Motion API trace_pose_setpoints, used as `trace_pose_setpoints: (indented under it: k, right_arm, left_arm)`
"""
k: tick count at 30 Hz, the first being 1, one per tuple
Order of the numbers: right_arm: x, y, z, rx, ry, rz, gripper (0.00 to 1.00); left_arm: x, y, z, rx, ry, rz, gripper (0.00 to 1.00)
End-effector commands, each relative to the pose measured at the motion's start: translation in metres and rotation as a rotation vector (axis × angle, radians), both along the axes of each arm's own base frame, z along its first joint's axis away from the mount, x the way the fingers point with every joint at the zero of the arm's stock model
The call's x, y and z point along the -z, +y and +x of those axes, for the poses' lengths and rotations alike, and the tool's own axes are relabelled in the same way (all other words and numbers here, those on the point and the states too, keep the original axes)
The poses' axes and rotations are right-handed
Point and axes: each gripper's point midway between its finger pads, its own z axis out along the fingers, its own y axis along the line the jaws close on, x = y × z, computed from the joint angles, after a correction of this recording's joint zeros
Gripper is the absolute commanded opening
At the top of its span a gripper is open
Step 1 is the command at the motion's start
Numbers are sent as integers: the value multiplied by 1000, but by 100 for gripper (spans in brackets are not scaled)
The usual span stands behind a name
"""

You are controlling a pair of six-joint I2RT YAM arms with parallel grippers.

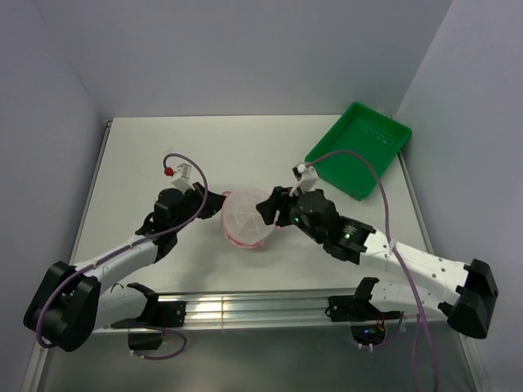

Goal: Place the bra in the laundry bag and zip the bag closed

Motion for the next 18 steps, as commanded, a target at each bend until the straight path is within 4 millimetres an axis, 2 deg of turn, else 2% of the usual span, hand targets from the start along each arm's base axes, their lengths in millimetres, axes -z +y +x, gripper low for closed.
trace_pose_setpoints:
  k: [1,3,4,6,7,10,11,15,16,17,18]
  right_arm:
    - [24,-24,-3,114,78,111,62]
    - [39,-34,-10,147,126,168,57]
    - [39,-36,-10,154,127,206,57]
    - [41,-37,-17,153,157,291,57]
    - [44,-37,-19,152,169,315,58]
    - [51,-30,-29,118,220,409,65]
    - [55,-27,-33,99,243,424,68]
    - [72,-20,-39,81,303,456,77]
    - [73,-19,-39,75,306,463,78]
    - [72,-16,-39,64,304,469,80]
    - [69,-9,-40,33,306,487,80]
  left_arm:
    - [-29,-6,11,23,-54,-27,18]
    - [-29,-4,13,15,-45,-8,33]
    - [-35,-4,15,8,-56,-3,51]
    - [-34,2,17,-24,-43,23,66]
    - [-38,4,19,-33,-52,32,77]
    - [-44,16,22,-89,-52,73,88]
    - [-52,20,21,-105,-68,71,90]
    - [-63,32,16,-146,-75,90,93]
    - [-58,33,12,-147,-54,100,92]
    - [-63,35,8,-147,-64,94,92]
    - [-57,35,2,-135,-47,93,91]
